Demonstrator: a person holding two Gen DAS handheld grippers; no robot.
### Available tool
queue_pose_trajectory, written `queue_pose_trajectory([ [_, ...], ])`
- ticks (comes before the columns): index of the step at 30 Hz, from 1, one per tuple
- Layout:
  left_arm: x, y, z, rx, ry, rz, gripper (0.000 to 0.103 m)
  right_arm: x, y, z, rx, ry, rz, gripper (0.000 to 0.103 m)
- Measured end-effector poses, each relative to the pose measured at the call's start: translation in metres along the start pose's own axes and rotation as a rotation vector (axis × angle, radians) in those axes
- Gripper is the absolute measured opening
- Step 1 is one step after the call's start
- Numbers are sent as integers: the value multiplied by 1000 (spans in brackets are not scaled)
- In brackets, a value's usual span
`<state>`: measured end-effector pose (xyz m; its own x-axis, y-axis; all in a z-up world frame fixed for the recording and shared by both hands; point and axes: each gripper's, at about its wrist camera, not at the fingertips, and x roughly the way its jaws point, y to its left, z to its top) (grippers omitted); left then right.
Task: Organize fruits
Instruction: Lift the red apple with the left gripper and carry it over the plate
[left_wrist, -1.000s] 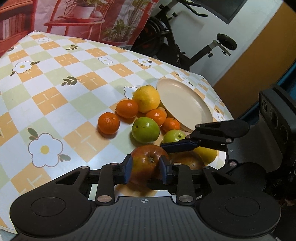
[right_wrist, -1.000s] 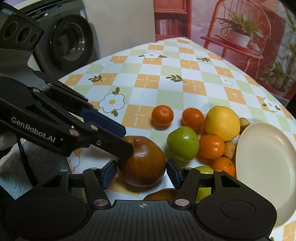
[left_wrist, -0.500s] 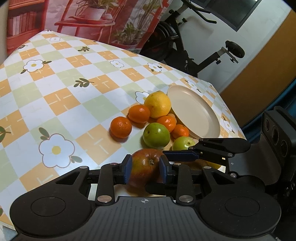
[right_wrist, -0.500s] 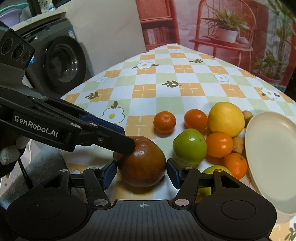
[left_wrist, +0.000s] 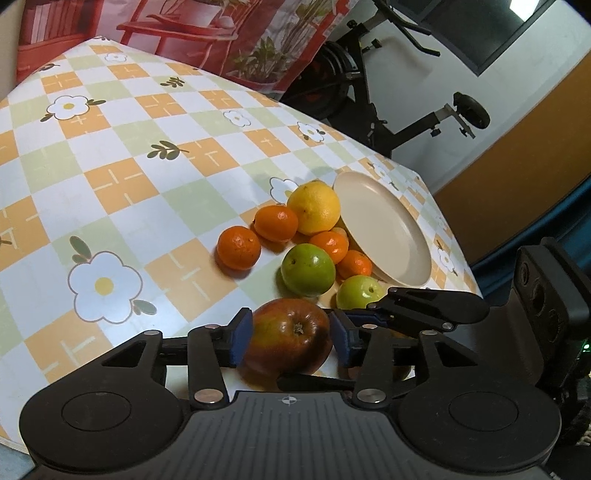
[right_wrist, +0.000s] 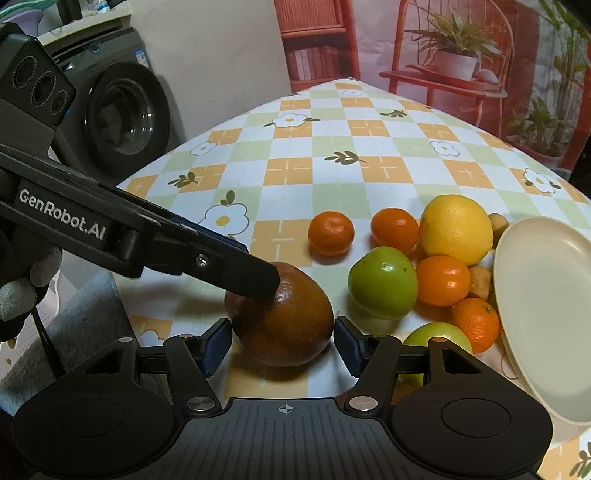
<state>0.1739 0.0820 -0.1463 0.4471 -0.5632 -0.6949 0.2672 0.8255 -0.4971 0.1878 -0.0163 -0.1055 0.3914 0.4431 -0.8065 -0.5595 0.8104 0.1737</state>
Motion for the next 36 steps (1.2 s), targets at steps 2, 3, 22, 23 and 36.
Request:
queue_pose_trajectory([
  [2, 4, -1, -1, 9, 11, 14, 51, 0, 0, 0, 0, 0, 0, 57],
  [3, 5, -1, -1, 12, 14, 18, 54, 0, 0, 0, 0, 1, 0, 57],
  [22, -6, -19, 22, 46, -79, 19, 55, -25, -10, 10, 18, -148, -18, 57],
  [23, -6, -23, 26, 57, -84, 19, 55, -29, -13, 12, 22, -160, -20, 57],
  [36, 38, -98, 84, 242, -70, -14, 47, -74, -89, 8, 104, -270, -110, 57],
])
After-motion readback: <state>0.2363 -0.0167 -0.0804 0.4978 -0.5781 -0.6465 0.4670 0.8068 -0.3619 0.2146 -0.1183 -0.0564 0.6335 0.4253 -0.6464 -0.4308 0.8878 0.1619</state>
